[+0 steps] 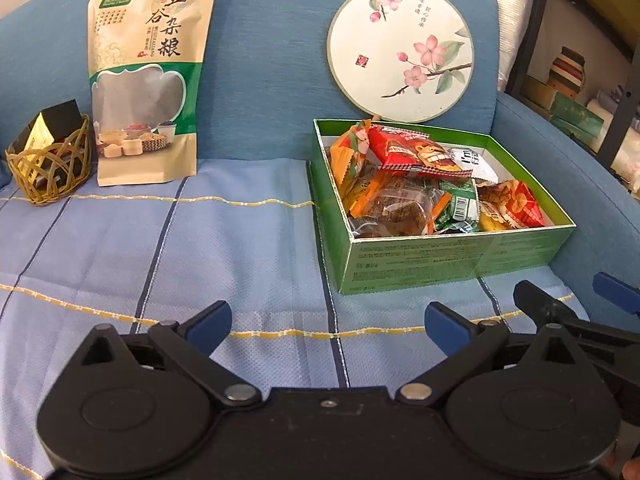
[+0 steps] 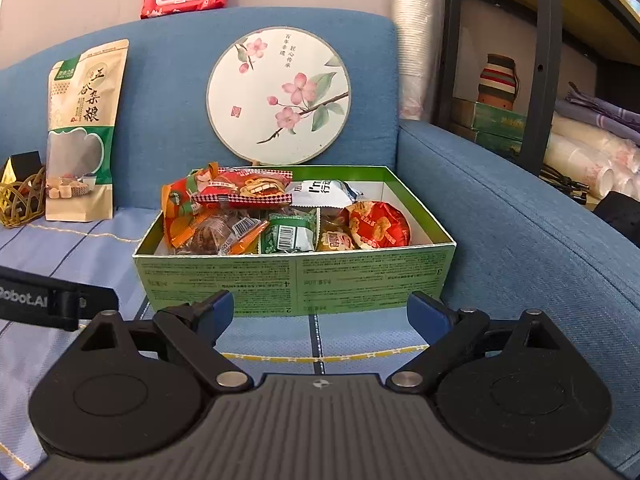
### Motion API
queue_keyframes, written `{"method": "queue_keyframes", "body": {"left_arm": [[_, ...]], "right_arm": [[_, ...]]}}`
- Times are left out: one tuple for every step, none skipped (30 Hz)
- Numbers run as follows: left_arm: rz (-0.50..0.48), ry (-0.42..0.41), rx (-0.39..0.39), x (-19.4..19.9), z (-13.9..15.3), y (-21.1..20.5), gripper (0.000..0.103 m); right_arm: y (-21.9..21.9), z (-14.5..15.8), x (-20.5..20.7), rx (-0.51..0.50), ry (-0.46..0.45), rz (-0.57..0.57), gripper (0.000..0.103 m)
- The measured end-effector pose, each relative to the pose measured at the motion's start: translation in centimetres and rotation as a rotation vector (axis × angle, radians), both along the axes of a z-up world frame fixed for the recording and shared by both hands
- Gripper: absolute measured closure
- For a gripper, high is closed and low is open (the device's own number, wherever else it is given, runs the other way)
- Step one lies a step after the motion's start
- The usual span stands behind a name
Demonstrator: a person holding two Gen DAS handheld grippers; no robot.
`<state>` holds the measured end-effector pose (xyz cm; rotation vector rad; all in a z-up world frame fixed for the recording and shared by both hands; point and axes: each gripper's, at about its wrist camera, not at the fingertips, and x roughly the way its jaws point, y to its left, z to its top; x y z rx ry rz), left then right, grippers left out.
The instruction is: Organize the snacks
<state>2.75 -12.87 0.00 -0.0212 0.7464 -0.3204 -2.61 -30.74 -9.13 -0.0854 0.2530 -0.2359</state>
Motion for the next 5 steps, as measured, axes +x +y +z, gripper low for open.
{"method": "queue_keyframes", "body": {"left_arm": [[0.002, 0.002, -0.004, 0.01, 0.01, 0.14, 0.000], [0.006, 0.004, -0.008, 0.01, 0.04, 0.23, 0.000], [0.008, 0.005, -0.012, 0.00, 0.08, 0.33, 0.000], [0.007, 0.004, -0.013, -0.01, 0.13, 0.36, 0.000], [0.006, 0.004, -0.013, -0.04, 0.19, 0.35, 0.000]], "right_arm": [[-0.09, 0.00, 0.06, 0.003, 0.001, 0.001, 0.000], [-0.16, 0.02, 0.10, 0.008, 0.000, 0.003, 0.000], [-0.19, 0.05, 0.11, 0.013, -0.002, 0.005, 0.000], [-0.25, 0.08, 0.14, 0.018, -0.004, 0.007, 0.000], [-0.25, 0.11, 0.13, 0.019, -0.008, 0.007, 0.000]]}}
